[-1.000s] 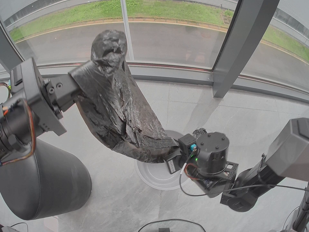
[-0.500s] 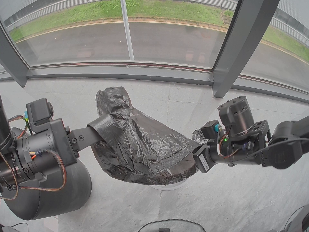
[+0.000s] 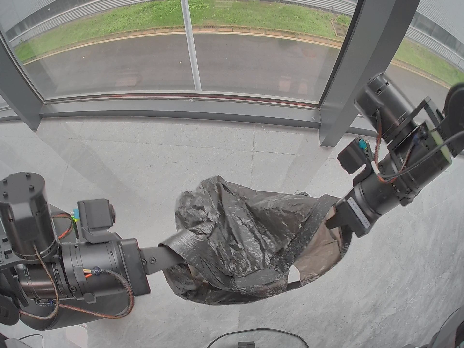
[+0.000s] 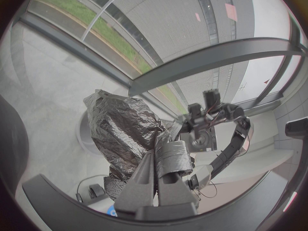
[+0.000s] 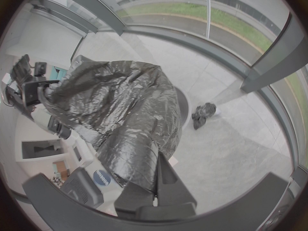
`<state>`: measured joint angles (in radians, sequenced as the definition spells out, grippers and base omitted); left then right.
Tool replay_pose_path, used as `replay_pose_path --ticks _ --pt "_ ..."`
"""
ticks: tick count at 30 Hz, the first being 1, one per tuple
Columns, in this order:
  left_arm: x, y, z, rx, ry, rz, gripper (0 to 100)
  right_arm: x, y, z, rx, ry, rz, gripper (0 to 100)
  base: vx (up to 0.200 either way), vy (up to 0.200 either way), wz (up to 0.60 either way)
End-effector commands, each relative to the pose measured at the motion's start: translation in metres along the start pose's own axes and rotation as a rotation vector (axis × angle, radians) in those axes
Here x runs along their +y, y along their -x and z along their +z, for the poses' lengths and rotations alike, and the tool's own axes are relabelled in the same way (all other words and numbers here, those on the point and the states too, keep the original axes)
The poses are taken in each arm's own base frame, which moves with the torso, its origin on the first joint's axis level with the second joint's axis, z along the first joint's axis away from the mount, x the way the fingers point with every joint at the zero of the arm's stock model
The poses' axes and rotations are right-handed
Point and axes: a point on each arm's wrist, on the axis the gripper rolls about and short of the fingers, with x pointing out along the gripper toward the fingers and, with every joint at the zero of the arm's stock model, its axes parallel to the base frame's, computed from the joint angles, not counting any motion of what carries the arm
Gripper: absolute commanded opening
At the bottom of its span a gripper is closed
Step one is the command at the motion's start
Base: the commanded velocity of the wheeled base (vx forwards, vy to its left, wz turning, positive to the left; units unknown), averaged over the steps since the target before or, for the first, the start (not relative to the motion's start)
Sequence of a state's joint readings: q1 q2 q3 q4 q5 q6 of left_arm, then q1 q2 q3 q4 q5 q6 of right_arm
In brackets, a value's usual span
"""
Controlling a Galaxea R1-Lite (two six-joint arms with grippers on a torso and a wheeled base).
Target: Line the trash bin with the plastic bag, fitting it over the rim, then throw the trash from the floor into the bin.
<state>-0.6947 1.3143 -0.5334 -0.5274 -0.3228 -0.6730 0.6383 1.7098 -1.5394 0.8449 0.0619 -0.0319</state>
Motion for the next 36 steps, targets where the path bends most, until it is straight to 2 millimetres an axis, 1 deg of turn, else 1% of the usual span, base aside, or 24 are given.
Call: replay_pose_path --ticks 1,6,11,15,16,20,21,22,23,24,25,29,32,33,34,35,36 --pt "0.021 -0.021 -0.026 0.239 0.142 -0.027 0 -0.001 0.049 0.005 0.049 -0.036 0.077 0 0.0 0.0 0.0" --pt "0.026 -0.026 -0.031 0.281 0.168 -0.019 0 -0.001 0.055 -0.006 0.142 -0.01 0.183 0 0.0 0.0 0.0" --pt "0.032 -0.031 -0.037 0.321 0.188 -0.01 0 -0.006 0.047 -0.01 0.2 -0.037 0.265 0 0.0 0.0 0.0" --pt "0.042 -0.039 -0.037 0.332 0.214 0.02 0 -0.012 0.028 -0.006 0.22 -0.061 0.262 0 0.0 0.0 0.0" --pt "0.042 -0.04 -0.038 0.334 0.215 0.022 0 -0.013 0.026 -0.005 0.22 -0.062 0.261 0 0.0 0.0 0.0" --pt "0.052 -0.048 -0.037 0.333 0.229 0.049 0 -0.019 0.0 0.002 0.179 -0.07 0.252 0 0.0 0.0 0.0" --pt "0.052 -0.048 -0.037 0.333 0.229 0.049 0 -0.019 0.0 0.002 0.179 -0.07 0.252 0 0.0 0.0 0.0" --pt "0.059 -0.051 -0.036 0.321 0.238 0.062 0 -0.021 -0.012 0.005 0.159 -0.067 0.25 0 0.0 0.0 0.0" --pt "0.062 -0.052 -0.034 0.31 0.242 0.068 0 -0.022 -0.018 0.006 0.147 -0.064 0.249 0 0.0 0.0 0.0" --pt "0.063 -0.052 -0.034 0.309 0.243 0.069 0 -0.022 -0.019 0.006 0.147 -0.064 0.249 0 0.0 0.0 0.0" --pt "0.068 -0.053 -0.031 0.299 0.251 0.07 0 -0.024 -0.03 0.008 0.134 -0.063 0.248 0 0.0 0.0 0.0" --pt "0.083 -0.056 -0.026 0.296 0.284 0.058 0 -0.027 -0.055 0.014 0.113 -0.064 0.247 0 0.0 0.0 0.0" --pt "0.096 -0.059 -0.022 0.278 0.3 0.065 0 -0.029 -0.075 0.019 0.09 -0.097 0.245 0 0.0 0.0 0.0" --pt "0.098 -0.059 -0.022 0.274 0.3 0.067 0 -0.03 -0.078 0.019 0.086 -0.101 0.244 0 0.0 0.0 0.0" --pt "0.103 -0.061 -0.02 0.261 0.303 0.07 0 -0.03 -0.087 0.02 0.07 -0.108 0.244 0 0.0 0.0 0.0" --pt "0.103 -0.061 -0.02 0.261 0.303 0.07 0 -0.03 -0.087 0.02 0.07 -0.108 0.244 0 0.0 0.0 0.0" --pt "0.113 -0.064 -0.018 0.238 0.31 0.081 0 -0.032 -0.099 0.021 0.042 -0.105 0.241 0 0.0 0.0 0.0"
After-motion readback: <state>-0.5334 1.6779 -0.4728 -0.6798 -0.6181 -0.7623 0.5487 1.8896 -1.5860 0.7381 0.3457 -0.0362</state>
